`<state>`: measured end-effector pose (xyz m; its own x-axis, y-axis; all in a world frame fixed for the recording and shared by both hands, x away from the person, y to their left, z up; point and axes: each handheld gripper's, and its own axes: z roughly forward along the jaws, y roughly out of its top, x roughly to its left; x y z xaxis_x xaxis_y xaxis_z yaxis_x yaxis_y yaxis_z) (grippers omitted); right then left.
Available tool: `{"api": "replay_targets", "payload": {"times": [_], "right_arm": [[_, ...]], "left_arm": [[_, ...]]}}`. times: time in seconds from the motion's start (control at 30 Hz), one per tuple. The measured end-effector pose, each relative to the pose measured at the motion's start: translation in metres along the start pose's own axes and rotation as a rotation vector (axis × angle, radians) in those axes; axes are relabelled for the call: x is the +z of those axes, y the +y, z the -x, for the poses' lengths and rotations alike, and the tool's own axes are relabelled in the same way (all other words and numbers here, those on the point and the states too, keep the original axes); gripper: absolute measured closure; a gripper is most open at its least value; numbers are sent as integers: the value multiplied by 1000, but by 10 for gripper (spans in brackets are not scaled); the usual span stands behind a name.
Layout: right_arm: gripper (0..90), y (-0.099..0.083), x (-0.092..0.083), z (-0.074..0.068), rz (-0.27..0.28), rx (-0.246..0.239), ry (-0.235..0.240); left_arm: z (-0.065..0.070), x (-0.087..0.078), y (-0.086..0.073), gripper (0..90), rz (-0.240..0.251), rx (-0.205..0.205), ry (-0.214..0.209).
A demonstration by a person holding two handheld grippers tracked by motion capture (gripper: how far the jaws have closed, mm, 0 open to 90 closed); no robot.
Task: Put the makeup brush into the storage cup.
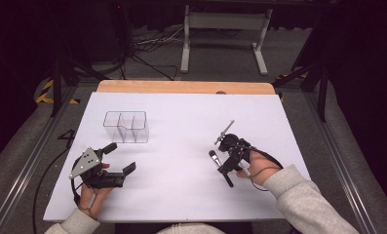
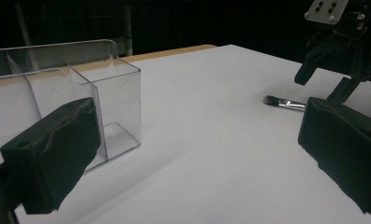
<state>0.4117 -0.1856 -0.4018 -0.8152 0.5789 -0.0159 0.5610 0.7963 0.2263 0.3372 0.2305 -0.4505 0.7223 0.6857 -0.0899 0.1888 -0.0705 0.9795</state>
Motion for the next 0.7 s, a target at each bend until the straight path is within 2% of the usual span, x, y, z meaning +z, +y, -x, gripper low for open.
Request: {"api": "replay_targets", "payload": {"times": [0.3, 0.53, 0.7], "right_arm": [[274, 0, 8, -3, -29, -9, 6], [376, 1, 13, -5, -74, -7, 22], [431, 1, 14, -5, -80, -19, 24]], "left_arm": [[0, 0, 0, 0, 4, -1, -2], [0, 0, 0, 0, 9, -3, -6], [0, 0, 0, 0, 6, -3, -7]]}}
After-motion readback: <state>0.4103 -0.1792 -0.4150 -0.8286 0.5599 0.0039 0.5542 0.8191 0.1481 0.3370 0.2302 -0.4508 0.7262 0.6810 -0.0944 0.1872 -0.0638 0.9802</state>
